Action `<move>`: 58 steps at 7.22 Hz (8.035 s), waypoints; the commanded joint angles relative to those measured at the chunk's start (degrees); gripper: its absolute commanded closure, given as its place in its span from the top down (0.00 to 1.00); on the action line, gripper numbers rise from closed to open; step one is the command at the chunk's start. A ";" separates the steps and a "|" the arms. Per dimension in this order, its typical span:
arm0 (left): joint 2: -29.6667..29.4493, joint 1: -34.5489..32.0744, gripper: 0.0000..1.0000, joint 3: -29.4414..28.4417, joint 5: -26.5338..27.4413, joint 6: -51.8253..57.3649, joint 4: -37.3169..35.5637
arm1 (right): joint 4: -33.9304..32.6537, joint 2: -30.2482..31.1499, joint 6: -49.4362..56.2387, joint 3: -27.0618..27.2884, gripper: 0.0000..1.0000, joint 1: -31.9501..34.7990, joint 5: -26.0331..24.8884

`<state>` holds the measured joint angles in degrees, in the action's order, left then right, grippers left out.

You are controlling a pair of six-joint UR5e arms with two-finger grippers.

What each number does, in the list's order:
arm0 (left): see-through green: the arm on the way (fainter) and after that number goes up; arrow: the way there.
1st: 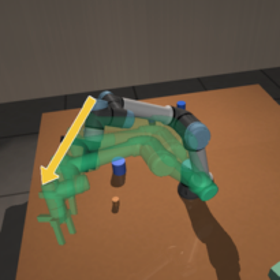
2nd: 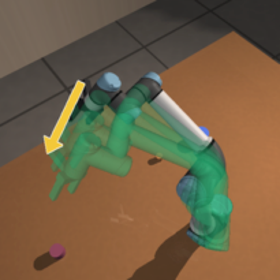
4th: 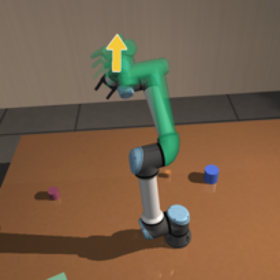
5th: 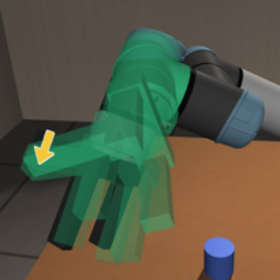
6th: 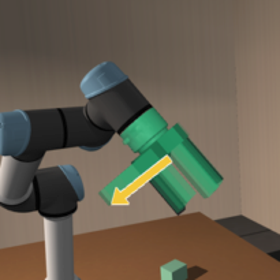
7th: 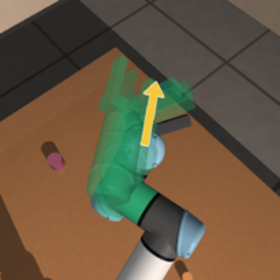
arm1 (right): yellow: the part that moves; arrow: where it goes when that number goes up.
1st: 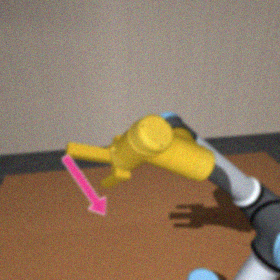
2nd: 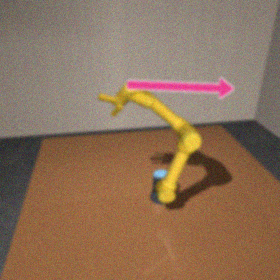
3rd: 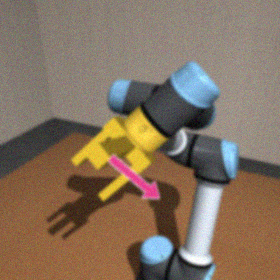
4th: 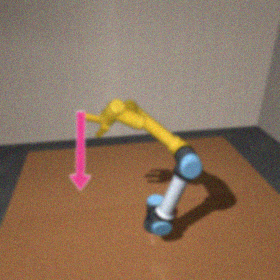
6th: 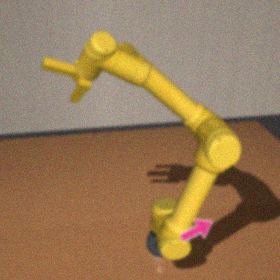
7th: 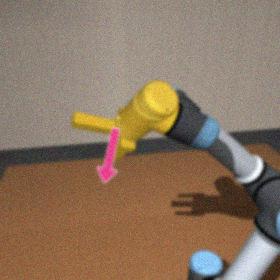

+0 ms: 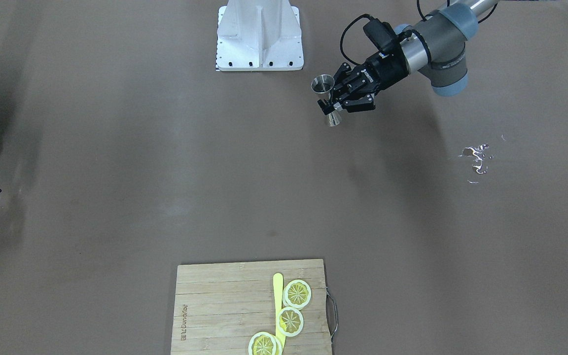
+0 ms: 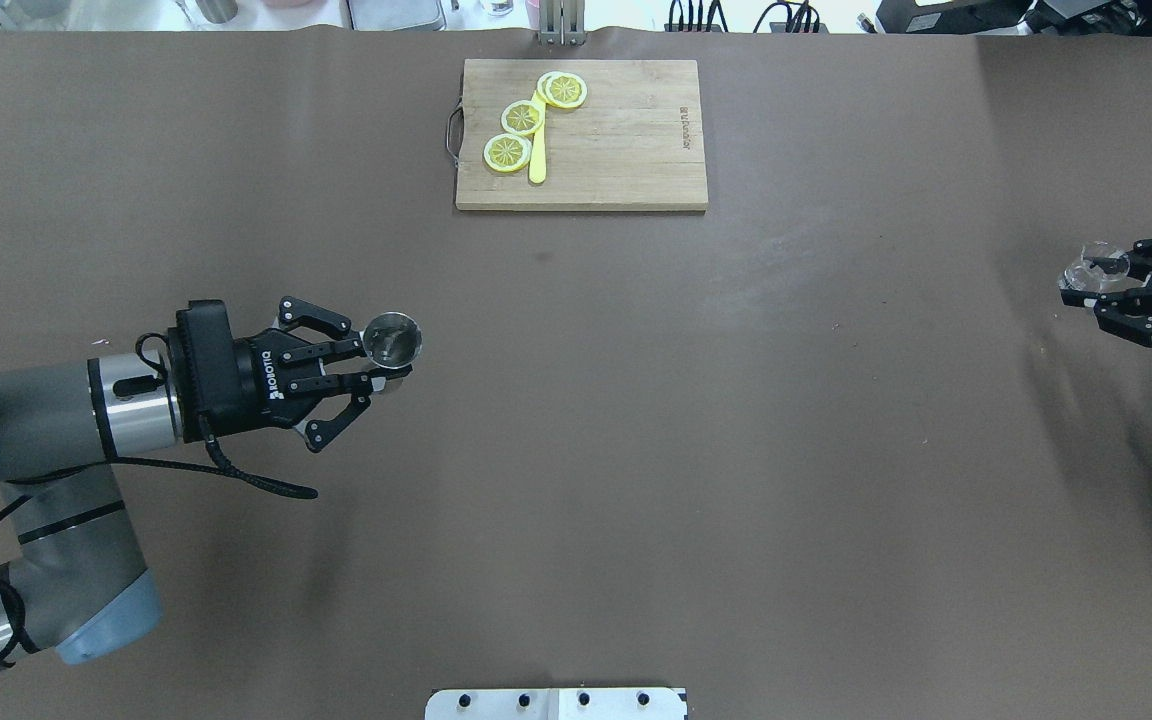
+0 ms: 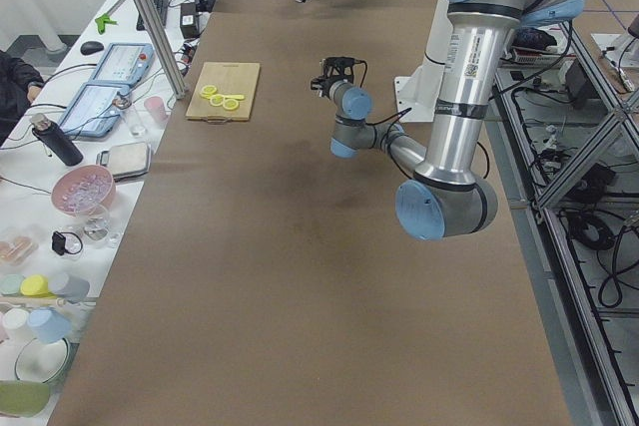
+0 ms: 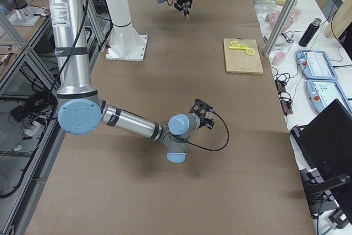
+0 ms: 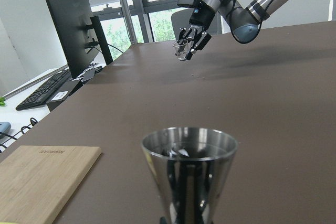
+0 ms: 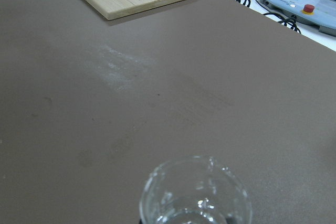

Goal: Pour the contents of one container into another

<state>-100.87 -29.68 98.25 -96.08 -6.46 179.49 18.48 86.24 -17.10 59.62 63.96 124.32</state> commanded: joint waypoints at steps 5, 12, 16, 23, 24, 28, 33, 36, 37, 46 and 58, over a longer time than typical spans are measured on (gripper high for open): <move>3.39 0.06 0.00 0.89 29.57 -9.70 0.78 | 6.13 1.03 -0.65 -2.06 0.00 -5.07 -0.58; 5.32 0.41 0.00 0.89 58.61 -32.34 -15.36 | 7.09 1.56 -0.04 -3.90 0.00 -8.32 -0.40; 5.33 0.41 0.00 0.89 59.87 -58.71 -39.26 | 7.18 1.56 -0.12 -3.99 0.00 -9.12 -0.57; -2.31 0.85 0.00 -5.24 61.80 -83.53 -65.58 | 7.71 1.73 -0.74 -3.38 1.00 -9.56 -0.31; -3.19 0.85 0.00 -6.65 62.06 -84.76 -65.67 | 9.36 2.17 -0.74 -3.90 1.00 -9.64 -0.31; -5.66 1.81 0.00 -11.32 64.52 -93.20 -65.67 | 9.38 2.09 -0.83 -3.73 1.00 -9.73 -0.40; -5.57 5.59 0.02 -13.70 69.10 -97.78 -67.43 | 9.29 1.56 -1.79 -3.20 1.00 -11.23 0.30; -4.96 7.00 0.02 -13.52 70.85 -97.87 -67.61 | 9.47 2.70 -0.74 -3.20 1.00 -10.70 2.24; -4.78 7.00 0.03 -13.52 70.86 -97.87 -67.69 | 9.47 2.79 -0.74 -3.20 1.00 -9.13 3.63; -4.78 7.44 0.40 -13.34 70.68 -97.78 -69.45 | -15.00 9.99 -0.83 1.81 1.00 11.35 23.95; 0.75 7.44 0.97 -3.77 70.15 -95.50 -74.29 | -91.04 11.76 4.85 34.79 1.00 18.15 11.24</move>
<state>-101.29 -22.25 92.35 -25.87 -102.41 105.76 -59.05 98.32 -15.39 87.34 83.63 139.59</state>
